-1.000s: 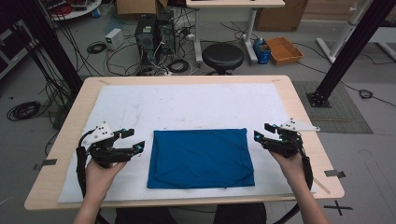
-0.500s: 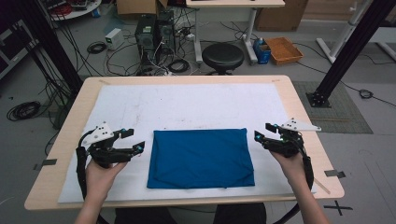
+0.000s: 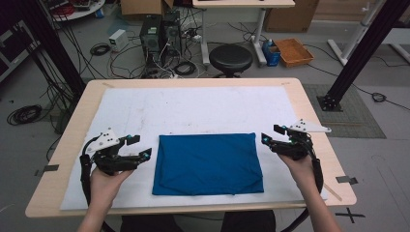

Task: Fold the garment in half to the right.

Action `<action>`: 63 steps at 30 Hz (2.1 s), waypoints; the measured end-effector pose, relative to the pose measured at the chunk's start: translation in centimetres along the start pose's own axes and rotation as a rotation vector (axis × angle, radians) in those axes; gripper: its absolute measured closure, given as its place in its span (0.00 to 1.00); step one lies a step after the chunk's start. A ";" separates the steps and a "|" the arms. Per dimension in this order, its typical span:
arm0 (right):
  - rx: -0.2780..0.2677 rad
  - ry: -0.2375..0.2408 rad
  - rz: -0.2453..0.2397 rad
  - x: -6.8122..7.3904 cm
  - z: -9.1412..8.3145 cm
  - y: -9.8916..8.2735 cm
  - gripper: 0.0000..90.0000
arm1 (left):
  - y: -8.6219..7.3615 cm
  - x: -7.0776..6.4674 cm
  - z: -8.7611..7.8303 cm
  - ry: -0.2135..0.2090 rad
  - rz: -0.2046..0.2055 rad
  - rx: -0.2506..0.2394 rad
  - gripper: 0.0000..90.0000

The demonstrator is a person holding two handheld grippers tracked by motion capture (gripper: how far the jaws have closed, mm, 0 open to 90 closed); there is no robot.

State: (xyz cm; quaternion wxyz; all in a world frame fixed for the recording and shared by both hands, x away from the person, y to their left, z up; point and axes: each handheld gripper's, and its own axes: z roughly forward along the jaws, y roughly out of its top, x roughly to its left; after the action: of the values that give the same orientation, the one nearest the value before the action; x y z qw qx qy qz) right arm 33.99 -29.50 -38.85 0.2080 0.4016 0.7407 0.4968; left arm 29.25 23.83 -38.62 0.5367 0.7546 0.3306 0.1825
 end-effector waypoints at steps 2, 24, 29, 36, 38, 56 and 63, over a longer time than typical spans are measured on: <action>0.000 0.003 -0.003 0.1 0.2 0.2 0.38 | -0.4 -0.9 -0.1 0.021 0.009 -0.010 0.34; 0.001 0.025 -0.025 1.3 1.3 0.8 0.38 | -6.1 -5.3 -1.1 0.081 -0.256 0.155 0.46; -0.004 0.026 -0.027 1.4 1.2 0.7 0.38 | -6.7 -5.6 -0.1 0.103 -0.311 0.224 0.52; -0.008 0.032 -0.036 1.6 1.3 0.8 0.38 | -7.0 -6.2 1.2 0.121 -0.364 0.246 0.57; -0.012 0.032 -0.039 1.7 1.3 0.8 0.38 | -6.9 -6.3 1.5 0.128 -0.368 0.247 0.57; -0.006 0.113 -0.102 5.5 4.2 2.8 0.38 | -7.0 -8.5 2.8 0.250 -0.304 0.218 0.67; 0.004 0.150 -0.126 7.9 6.0 3.6 0.38 | -7.1 -9.2 3.1 0.300 -0.287 0.210 0.67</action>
State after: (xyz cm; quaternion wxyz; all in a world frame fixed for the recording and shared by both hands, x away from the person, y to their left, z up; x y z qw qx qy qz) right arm 34.98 -19.12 -37.37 0.1818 0.3162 0.7791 0.5098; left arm 22.44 16.75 -45.58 0.4205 0.7160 0.5277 0.1790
